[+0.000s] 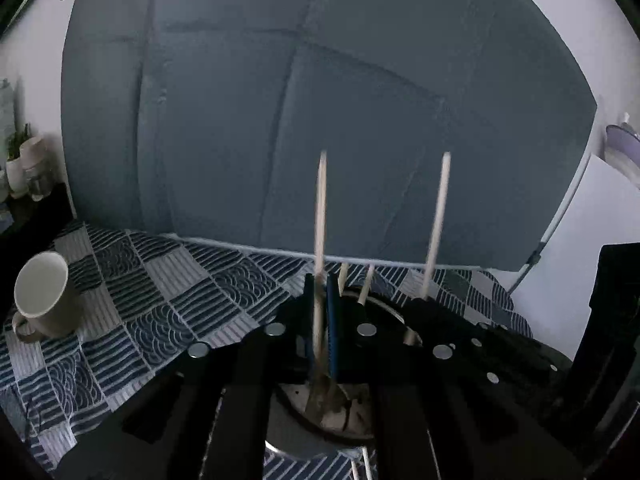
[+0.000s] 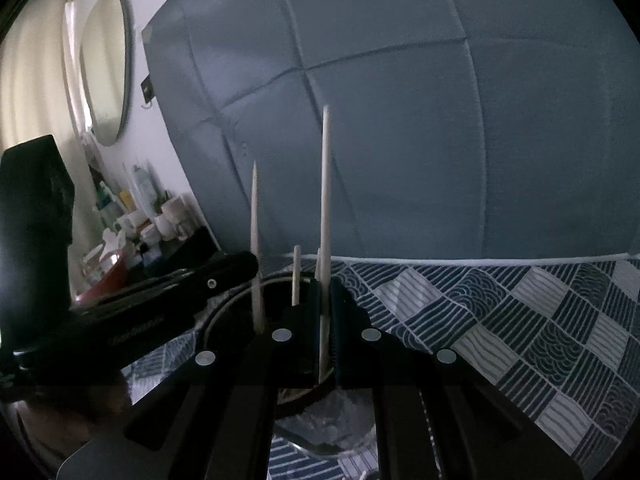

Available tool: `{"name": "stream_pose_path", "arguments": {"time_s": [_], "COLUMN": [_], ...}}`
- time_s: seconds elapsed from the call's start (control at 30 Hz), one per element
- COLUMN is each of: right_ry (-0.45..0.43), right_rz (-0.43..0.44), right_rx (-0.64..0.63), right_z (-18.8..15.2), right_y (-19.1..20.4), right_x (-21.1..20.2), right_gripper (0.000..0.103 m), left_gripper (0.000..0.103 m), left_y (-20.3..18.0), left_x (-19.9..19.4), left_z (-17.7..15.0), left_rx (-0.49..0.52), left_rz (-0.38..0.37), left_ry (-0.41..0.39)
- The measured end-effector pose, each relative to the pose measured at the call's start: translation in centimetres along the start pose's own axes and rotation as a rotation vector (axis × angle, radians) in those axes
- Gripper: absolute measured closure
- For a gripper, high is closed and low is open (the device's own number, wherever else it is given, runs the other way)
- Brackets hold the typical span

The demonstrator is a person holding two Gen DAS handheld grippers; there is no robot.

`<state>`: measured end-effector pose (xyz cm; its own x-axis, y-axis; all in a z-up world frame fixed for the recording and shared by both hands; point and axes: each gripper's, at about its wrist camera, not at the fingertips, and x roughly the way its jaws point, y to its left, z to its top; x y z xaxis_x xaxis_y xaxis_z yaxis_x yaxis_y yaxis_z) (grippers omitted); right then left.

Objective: Organize utensils
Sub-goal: 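Open both tools to release the chopsticks into the holder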

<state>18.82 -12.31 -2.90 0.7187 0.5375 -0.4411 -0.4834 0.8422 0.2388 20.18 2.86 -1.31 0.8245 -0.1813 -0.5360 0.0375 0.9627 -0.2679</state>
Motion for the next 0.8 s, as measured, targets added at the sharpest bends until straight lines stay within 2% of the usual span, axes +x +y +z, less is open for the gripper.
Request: {"name": "stream_pose_path", "arguments": {"time_s": [0.07,0.13,0.2,0.33,0.4,0.57,0.63,0.67,0.7,0.8], "right_ry": [0.004,-0.002,-0.005,-0.009,-0.010,-0.035,-0.038,-0.040,-0.040,-0.031], "right_rz": [-0.012,-0.024,-0.028,-0.052,-0.073,-0.117,-0.150,-0.157,-0.163,-0.185], "right_rx": [-0.014,-0.019,-0.015,-0.011,-0.002,0.040,0.046,0.050,0.056,0.071], "right_z": [-0.3,-0.4,-0.4,0.1,0.5,1.7,2.2,2.4,2.5,2.5], "right_y": [0.2,0.2,0.1,-0.1,-0.4,-1.4,-1.8,-1.9,-2.1,-2.8], "right_x": [-0.3,-0.8,-1.3,-2.3,-2.8,-4.3,-4.8,-5.0,-5.2,-5.5], "right_gripper": [0.096,0.095,0.094,0.093,0.073,0.050,0.029,0.025,0.018,0.017], "left_gripper": [0.096,0.088,0.073,0.059,0.047,0.021,0.014,0.008,0.006,0.006], "left_y": [-0.1,-0.2,-0.1,0.1,0.4,1.3,1.6,2.0,2.2,3.1], "left_x": [-0.4,-0.7,-1.2,-2.4,-3.0,-4.5,-4.7,-4.8,-4.8,-4.7], "left_z": [-0.4,-0.7,-0.9,-0.5,-0.2,0.7,1.0,1.2,1.3,1.5], "left_rx": [0.006,0.012,0.011,0.015,0.013,0.013,0.012,0.004,-0.004,-0.033], "left_rz": [0.008,0.013,0.020,0.051,0.072,0.121,0.129,0.141,0.148,0.168], "left_ry": [-0.002,0.004,0.002,-0.009,-0.014,-0.011,0.000,0.007,0.009,0.037]}}
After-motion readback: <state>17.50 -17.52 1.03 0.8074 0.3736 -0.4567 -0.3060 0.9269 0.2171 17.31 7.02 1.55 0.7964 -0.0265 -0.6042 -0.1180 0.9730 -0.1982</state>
